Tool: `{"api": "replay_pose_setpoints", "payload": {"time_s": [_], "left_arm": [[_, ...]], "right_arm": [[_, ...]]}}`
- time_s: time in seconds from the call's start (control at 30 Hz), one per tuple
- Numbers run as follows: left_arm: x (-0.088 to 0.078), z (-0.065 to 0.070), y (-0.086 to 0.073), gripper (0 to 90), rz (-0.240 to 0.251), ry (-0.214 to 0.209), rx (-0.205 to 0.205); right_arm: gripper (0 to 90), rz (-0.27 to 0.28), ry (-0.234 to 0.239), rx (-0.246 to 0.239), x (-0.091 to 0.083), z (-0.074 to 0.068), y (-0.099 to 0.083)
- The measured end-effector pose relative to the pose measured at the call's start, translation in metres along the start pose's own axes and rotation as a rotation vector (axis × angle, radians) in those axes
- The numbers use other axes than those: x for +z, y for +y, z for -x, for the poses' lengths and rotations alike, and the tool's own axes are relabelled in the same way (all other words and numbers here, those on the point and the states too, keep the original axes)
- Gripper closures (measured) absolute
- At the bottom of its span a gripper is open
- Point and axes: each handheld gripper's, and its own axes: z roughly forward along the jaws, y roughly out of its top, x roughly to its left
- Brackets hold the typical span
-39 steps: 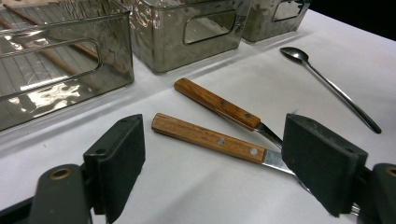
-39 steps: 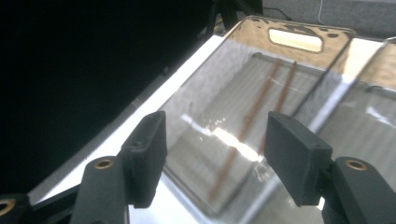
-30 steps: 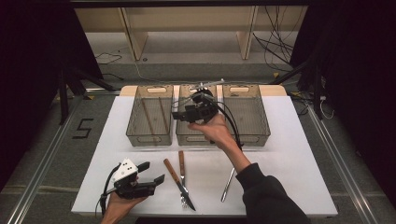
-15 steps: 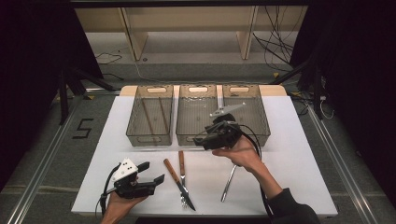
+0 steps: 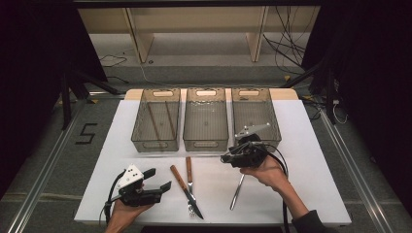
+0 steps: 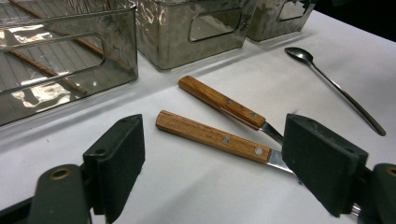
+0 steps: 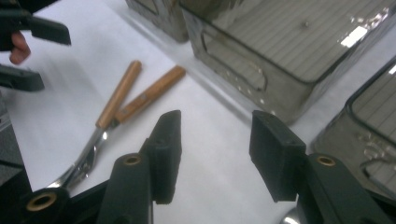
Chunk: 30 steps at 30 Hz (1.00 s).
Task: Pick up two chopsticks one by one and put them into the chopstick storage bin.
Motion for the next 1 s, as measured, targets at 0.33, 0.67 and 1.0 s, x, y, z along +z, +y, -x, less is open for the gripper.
{"api": "replay_pose_setpoints", "payload": {"time_s": [0.33,0.67,1.0], "left_arm": [[0.000,0.000,0.000,21.2,-0.003,0.000,0.005],[0.000,0.001,0.000,21.2,-0.003,-0.002,0.003],[0.000,0.001,0.000,21.2,-0.005,-0.002,0.005]], "right_arm": [[44.1,-0.113,-0.049,-0.015,-0.002,0.001,-0.013],[36.9,-0.164,-0.209,0.098,0.006,-0.007,-0.034],[33.3,-0.164,-0.280,0.162,0.009,-0.021,-0.052]]}}
